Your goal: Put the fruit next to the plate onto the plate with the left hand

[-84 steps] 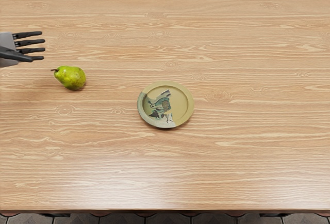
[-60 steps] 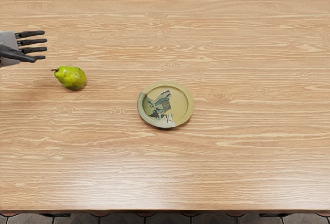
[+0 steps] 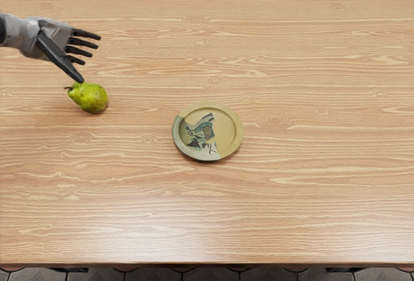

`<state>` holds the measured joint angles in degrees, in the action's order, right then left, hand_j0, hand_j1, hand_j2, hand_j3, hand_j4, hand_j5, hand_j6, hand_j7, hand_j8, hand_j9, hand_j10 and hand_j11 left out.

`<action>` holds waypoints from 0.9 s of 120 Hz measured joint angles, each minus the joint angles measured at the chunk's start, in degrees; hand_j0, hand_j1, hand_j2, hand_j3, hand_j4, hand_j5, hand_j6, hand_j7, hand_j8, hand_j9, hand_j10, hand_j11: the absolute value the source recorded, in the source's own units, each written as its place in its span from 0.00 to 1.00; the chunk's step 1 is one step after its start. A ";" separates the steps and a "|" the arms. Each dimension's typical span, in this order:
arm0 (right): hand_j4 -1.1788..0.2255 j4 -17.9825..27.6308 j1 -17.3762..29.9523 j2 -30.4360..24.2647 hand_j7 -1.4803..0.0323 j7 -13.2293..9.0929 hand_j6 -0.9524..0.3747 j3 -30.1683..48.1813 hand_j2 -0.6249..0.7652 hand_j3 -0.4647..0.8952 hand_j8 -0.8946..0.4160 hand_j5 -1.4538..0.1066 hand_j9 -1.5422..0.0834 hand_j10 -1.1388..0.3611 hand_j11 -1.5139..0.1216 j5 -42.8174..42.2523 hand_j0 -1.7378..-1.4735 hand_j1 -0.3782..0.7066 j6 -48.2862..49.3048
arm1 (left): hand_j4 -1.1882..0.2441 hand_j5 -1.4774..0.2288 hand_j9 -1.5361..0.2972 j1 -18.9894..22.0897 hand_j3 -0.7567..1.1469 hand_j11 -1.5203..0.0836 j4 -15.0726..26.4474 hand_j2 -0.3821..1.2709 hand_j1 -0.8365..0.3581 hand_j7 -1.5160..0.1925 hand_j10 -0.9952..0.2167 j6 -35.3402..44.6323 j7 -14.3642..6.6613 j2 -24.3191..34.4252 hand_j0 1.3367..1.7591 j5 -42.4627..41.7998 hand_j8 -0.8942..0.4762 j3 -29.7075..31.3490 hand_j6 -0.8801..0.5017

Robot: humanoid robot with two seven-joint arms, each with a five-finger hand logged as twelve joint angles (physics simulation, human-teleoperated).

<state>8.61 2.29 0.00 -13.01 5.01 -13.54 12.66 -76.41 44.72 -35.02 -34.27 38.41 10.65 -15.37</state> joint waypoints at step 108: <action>0.82 0.00 0.00 0.00 0.96 0.00 0.70 0.00 0.45 0.34 0.67 0.91 0.93 0.74 0.91 0.00 0.30 0.05 0.00 | 0.81 0.85 0.82 -4.63 0.40 0.93 1.57 0.23 0.97 0.87 0.80 0.51 -0.73 -10.95 0.76 25.23 0.64 12.68 0.62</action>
<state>8.61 2.28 0.00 -13.01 5.01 -13.53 12.66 -81.04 46.29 -34.51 -35.00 27.46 35.89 -2.69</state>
